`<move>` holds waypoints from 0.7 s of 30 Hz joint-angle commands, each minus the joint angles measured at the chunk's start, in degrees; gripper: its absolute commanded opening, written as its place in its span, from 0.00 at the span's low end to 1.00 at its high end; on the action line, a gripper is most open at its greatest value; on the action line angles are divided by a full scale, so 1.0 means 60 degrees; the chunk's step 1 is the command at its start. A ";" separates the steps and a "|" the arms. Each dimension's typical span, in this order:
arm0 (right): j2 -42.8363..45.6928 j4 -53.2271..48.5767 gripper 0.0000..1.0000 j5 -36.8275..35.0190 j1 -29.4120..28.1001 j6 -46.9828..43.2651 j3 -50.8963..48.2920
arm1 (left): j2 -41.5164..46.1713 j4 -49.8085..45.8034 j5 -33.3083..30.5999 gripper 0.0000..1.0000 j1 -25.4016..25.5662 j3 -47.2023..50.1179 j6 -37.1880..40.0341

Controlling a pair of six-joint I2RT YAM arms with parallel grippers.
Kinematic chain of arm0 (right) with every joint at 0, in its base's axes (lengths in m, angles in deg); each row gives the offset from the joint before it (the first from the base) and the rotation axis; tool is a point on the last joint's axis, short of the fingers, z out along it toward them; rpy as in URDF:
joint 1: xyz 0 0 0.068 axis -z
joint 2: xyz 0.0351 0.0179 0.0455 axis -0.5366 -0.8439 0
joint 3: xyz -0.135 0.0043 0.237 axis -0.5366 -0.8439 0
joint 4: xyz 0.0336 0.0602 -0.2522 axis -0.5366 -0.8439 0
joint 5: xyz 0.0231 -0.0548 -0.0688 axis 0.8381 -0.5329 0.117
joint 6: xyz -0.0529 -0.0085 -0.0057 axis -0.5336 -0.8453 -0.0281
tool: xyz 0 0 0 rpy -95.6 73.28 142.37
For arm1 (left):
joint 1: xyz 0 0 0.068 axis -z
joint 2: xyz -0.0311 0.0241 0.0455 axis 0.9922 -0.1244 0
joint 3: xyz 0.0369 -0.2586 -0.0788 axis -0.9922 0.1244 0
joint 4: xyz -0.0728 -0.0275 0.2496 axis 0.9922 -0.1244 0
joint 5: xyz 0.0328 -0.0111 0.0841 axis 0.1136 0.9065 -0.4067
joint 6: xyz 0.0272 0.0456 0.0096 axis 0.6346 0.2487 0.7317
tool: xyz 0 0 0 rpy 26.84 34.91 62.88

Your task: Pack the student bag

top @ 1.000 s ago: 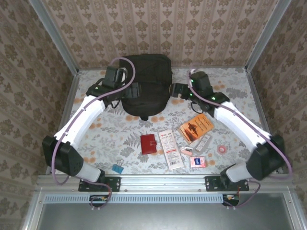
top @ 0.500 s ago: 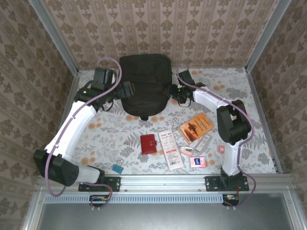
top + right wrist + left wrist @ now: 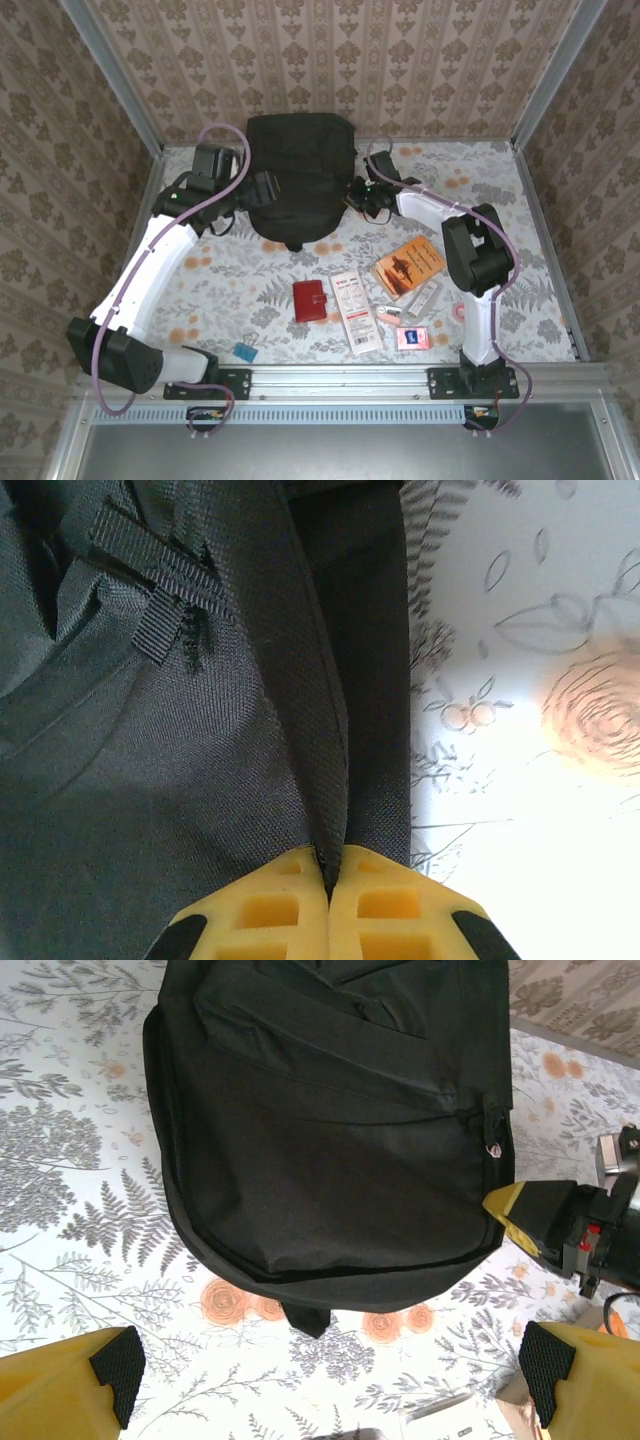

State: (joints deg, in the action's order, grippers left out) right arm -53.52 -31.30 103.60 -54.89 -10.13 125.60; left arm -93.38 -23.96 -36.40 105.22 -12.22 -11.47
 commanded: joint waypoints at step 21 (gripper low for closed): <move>0.3102 0.0572 0.60 -0.0244 -0.1842 -0.1392 -0.2392 | -0.2670 -0.1434 0.0181 0.90 0.0566 -0.1817 0.0940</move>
State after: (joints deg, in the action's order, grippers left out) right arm -38.61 -22.34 104.87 -68.59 -12.57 111.59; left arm -105.55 -27.92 -35.94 105.92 -19.48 -9.61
